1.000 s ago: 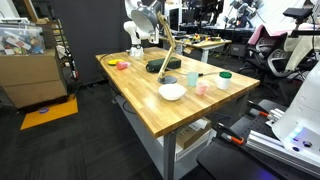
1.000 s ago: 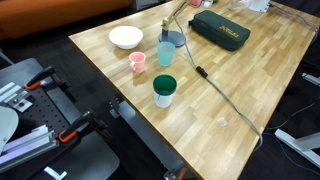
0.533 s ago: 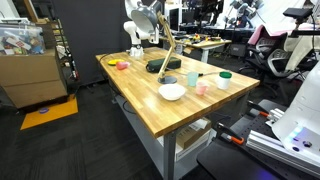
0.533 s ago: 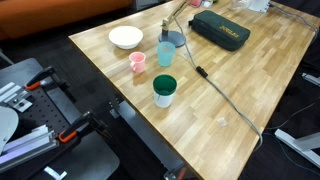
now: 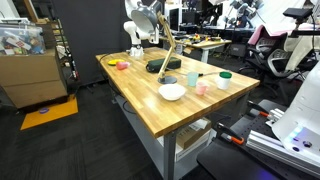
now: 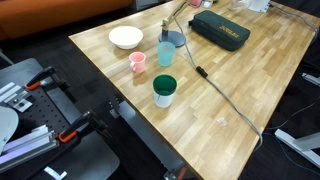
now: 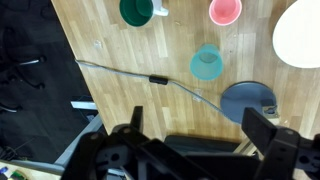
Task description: Turn on the lamp
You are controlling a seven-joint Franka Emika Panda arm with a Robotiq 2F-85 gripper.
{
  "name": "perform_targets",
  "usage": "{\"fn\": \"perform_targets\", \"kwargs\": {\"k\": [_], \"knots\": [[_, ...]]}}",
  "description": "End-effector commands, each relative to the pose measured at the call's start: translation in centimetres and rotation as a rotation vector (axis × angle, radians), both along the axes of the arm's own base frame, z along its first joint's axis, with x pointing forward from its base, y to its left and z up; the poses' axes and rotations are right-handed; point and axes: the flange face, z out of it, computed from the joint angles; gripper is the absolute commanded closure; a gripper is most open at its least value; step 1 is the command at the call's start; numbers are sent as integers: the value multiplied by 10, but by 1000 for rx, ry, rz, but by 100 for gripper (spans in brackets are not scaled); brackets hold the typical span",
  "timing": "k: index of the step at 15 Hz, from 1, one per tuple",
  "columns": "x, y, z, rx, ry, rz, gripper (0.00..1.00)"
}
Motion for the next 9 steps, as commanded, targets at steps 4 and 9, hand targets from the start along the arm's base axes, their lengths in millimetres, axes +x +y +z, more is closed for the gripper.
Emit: {"fn": "perform_targets", "kwargs": {"k": [4,9], "knots": [[16,-16,-2,16,-8,-26,0],[17,-15,-1,18,-10,-27,0]]}}
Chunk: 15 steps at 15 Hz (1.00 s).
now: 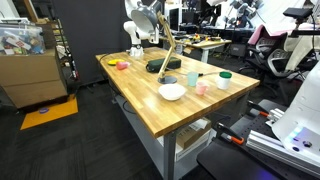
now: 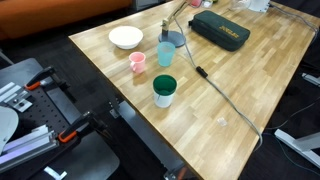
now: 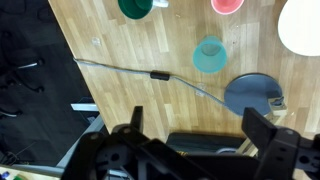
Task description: Turn on the lamp
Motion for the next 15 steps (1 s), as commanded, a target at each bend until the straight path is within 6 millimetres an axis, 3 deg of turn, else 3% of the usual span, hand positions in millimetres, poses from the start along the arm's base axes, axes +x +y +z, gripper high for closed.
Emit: {"fn": "perform_targets", "kwargs": {"k": [1,9,15], "knots": [[0,0,0,0,1,0,0],[20,-15,-9,128,-18,-50,0],[8,-27,-25,205,-3,-102,0]]}}
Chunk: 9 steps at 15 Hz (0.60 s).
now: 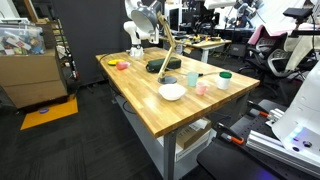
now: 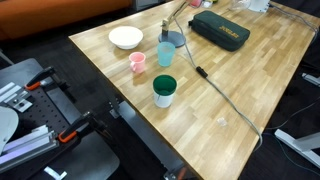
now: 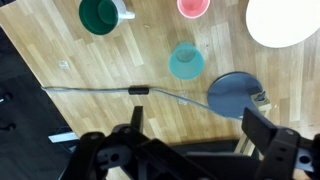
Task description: Turn on the lamp
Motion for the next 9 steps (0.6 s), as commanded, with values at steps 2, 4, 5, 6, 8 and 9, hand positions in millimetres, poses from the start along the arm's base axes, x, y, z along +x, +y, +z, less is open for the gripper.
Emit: {"fn": "perform_targets", "kwargs": {"k": [2,4,5,6,8,9], "knots": [[-2,-5,-2,5,7,-11,0],[-3,-5,-3,6,8,-12,0],[-3,-5,-3,6,8,-11,0],[-3,-5,-3,6,8,-11,0],[0,-5,-1,7,-3,-9,0],[5,-6,1,22,-19,-8,0]]}}
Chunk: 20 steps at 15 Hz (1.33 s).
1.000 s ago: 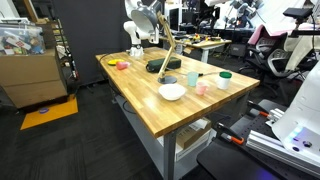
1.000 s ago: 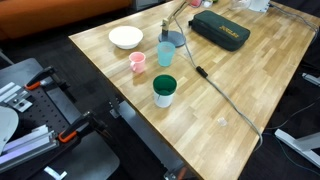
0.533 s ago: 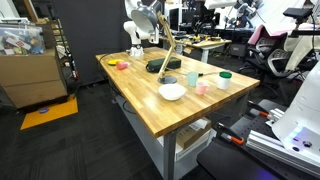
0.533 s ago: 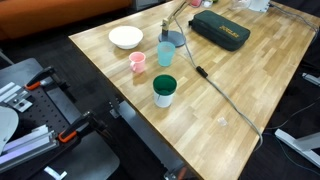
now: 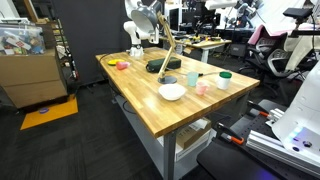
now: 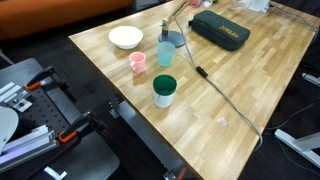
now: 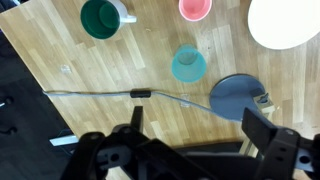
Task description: Turn on the lamp
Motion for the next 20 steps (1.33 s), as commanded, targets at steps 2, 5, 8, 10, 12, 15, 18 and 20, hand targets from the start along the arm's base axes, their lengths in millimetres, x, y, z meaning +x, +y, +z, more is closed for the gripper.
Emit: {"fn": "perform_targets", "kwargs": {"k": [2,5,8,10,12,15,18,20], "knots": [[17,-6,9,19,-50,-4,0],[37,-12,9,17,-77,-11,0],[97,-33,21,49,-76,-248,0],[132,-46,22,63,-100,-353,0],[163,-59,20,83,-118,-462,0],[160,-61,15,70,-138,-429,0],[164,-59,16,71,-131,-444,0],[164,-59,18,71,-129,-445,0]]}}
